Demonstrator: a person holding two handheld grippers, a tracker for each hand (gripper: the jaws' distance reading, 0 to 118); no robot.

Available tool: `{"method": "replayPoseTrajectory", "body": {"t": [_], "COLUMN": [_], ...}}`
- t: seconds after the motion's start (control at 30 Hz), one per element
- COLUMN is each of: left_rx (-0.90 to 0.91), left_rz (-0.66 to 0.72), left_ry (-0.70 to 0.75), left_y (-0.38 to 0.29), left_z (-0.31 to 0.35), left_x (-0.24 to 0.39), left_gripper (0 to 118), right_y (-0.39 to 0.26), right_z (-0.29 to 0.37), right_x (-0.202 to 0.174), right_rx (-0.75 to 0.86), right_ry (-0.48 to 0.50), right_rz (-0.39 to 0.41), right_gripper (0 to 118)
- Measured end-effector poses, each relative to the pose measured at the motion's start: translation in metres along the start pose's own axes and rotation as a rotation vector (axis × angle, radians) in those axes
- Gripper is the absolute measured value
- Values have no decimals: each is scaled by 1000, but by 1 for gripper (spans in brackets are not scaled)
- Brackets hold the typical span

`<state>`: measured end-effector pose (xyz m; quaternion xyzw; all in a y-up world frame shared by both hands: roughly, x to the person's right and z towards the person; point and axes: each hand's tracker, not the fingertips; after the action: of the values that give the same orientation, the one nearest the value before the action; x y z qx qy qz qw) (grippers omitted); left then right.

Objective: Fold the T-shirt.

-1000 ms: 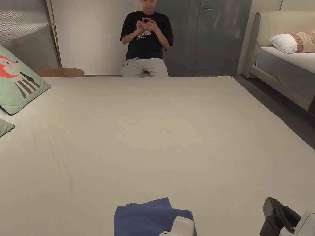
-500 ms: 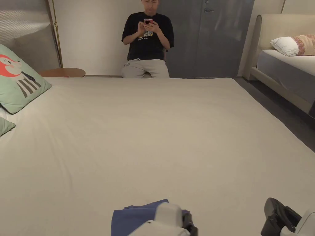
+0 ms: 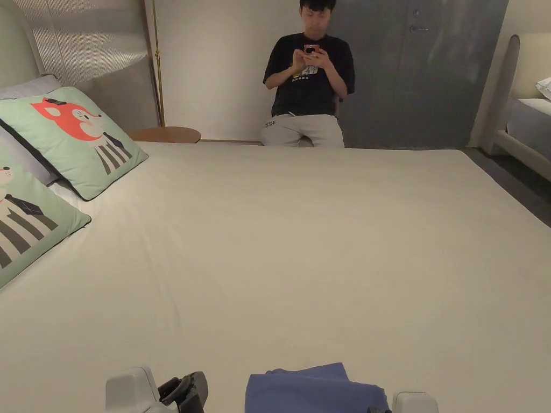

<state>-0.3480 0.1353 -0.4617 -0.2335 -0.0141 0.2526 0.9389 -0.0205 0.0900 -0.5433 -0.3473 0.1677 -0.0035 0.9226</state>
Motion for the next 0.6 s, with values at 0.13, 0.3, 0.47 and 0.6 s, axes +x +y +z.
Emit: {"method": "replayPoseTrajectory", "body": {"t": [0.13,0.3,0.47,0.6], "left_rx": [-51,-184,-422,-536], "left_rz": [58,176,329,382], "left_ry": [-35,-188,-423,-433], "left_y": [-11,-13,-13,-22], "left_z": [-5,-29,-75,-112], "left_x": [-14,-25,-37,-45], "left_gripper": [1,15,110,110], "right_y": [-3,11,21,21], "right_z": [-15,-26,-32,-25], "right_x": [3,8,17,20], "right_rx": [-97,-166,-213,-214], "right_ry": [-6,4,26,47], "right_rz": [3,27,25,0], "right_gripper": [1,1,1,1]}}
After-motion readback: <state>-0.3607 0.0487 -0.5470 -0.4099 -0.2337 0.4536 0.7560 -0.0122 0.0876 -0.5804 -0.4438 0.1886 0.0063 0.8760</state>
